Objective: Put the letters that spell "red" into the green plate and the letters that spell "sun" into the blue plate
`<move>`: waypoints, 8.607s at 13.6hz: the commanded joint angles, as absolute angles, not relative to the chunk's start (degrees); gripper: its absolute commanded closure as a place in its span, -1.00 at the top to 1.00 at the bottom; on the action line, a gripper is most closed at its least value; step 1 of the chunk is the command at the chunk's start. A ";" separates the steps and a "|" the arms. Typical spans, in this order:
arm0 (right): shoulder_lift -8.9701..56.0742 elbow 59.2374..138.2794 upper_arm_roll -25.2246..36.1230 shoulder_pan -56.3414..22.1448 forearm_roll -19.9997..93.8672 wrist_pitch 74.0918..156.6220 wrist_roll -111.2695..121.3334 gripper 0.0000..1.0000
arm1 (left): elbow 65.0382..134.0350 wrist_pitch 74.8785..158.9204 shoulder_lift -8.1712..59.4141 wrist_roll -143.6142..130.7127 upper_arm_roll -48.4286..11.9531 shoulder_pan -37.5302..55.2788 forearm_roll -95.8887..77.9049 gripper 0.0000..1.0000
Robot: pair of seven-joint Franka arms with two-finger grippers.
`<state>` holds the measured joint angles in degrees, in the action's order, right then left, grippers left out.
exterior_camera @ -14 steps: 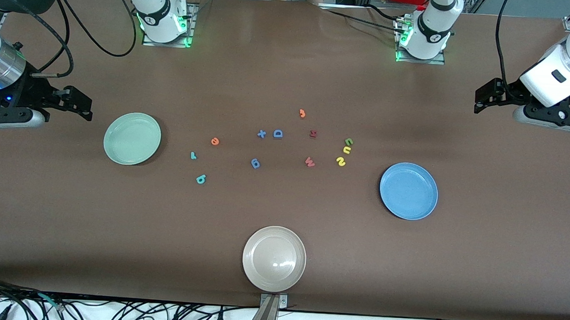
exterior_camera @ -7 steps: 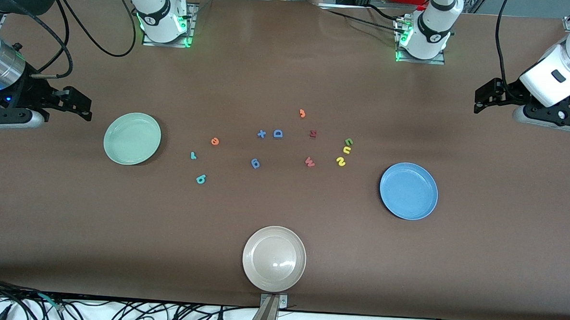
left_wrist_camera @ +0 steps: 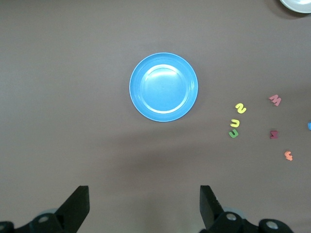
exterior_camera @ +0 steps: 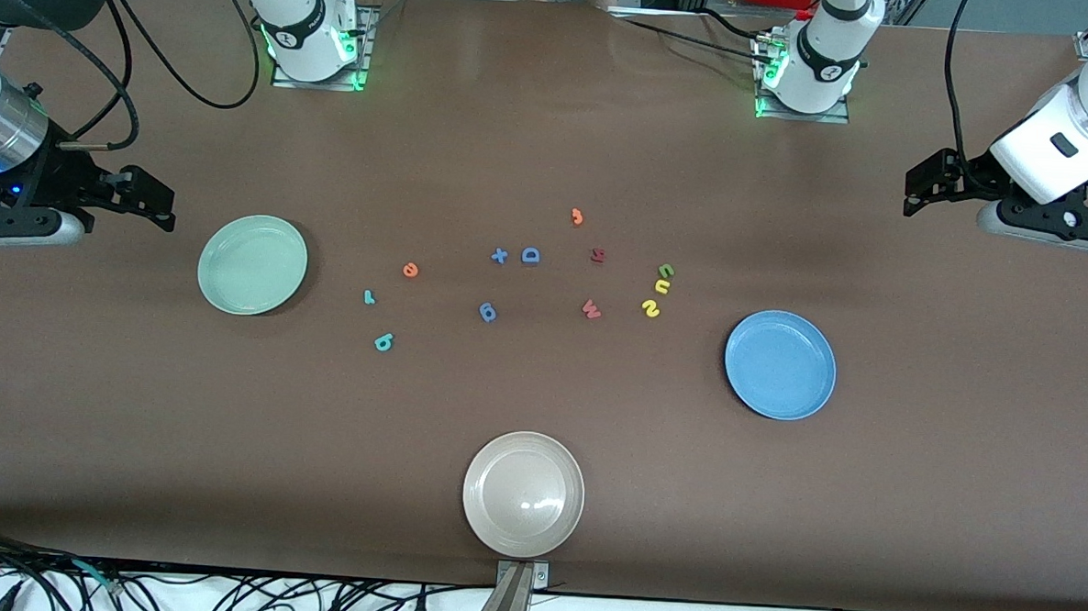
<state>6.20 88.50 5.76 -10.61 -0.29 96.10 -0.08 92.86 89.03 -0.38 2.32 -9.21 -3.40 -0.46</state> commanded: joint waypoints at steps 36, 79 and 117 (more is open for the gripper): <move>5.80 89.74 5.71 -10.20 -0.09 95.62 -0.26 0.99 | 92.72 88.33 -0.97 2.11 -9.93 -3.52 1.05 1.00; 8.87 90.62 5.27 -20.02 0.53 95.18 -28.00 0.98 | 92.46 88.94 9.48 2.46 -11.87 4.30 -3.58 1.00; 26.98 124.01 -0.35 -29.09 3.96 148.89 -51.42 0.68 | 123.22 149.77 28.65 -8.26 -11.95 18.28 -5.80 -0.31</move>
